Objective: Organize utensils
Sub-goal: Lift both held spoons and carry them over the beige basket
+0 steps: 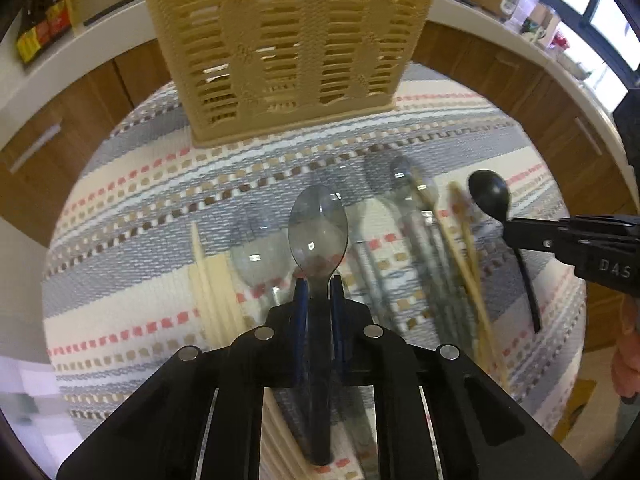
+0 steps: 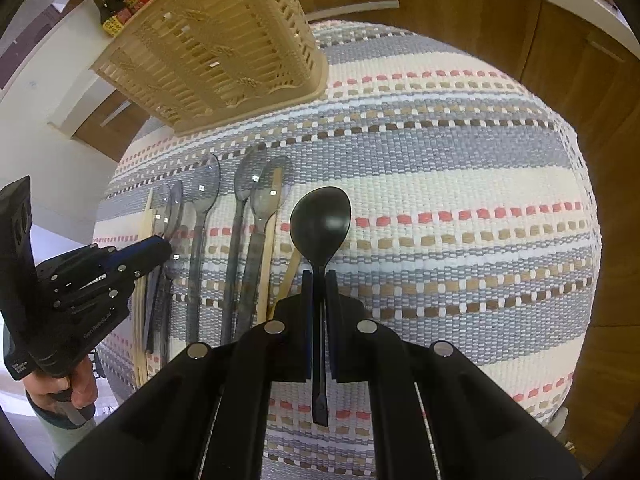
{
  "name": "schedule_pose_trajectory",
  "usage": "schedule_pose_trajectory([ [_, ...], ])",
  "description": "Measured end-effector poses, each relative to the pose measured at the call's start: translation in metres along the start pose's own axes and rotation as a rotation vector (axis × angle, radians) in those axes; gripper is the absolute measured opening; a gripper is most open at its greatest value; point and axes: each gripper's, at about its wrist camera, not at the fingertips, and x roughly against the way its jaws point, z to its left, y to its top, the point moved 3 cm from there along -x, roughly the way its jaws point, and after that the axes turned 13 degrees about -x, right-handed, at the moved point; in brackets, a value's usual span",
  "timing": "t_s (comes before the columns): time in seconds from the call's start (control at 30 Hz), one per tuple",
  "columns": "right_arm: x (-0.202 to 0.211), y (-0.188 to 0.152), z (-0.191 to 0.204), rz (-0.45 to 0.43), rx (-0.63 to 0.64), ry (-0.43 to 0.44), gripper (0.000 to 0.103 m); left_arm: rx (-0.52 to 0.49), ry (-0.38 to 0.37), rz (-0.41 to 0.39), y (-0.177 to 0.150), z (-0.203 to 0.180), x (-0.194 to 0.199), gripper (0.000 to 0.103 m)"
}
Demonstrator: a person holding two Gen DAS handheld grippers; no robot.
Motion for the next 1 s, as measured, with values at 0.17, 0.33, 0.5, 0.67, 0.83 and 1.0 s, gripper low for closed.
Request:
schedule_pose_trajectory([
  [0.17, 0.013, -0.002, 0.007, -0.046, 0.046, 0.0, 0.004, 0.049, -0.087, -0.058, -0.004, 0.007, 0.016, 0.009],
  [0.33, 0.024, -0.004, 0.017, -0.075, 0.071, 0.039, 0.004, 0.072, -0.107, -0.147, -0.007, 0.015, 0.05, 0.009],
  [0.5, 0.06, -0.003, 0.038, -0.211, 0.148, 0.095, 0.004, 0.087, -0.102, -0.321, -0.001, 0.015, 0.101, 0.009],
  [0.67, 0.105, 0.01, 0.062, -0.377, 0.205, 0.168, 0.004, 0.09, -0.086, -0.501, 0.02, 0.023, 0.155, 0.009],
  [0.83, 0.141, 0.041, 0.082, -0.571, 0.226, 0.212, 0.004, 0.082, -0.008, -0.611, 0.055, 0.036, 0.184, 0.009],
  [1.0, 0.148, 0.084, 0.095, -0.736, 0.205, 0.209, 0.004, 0.112, 0.033, -0.691, 0.089, 0.057, 0.189, 0.009],
])
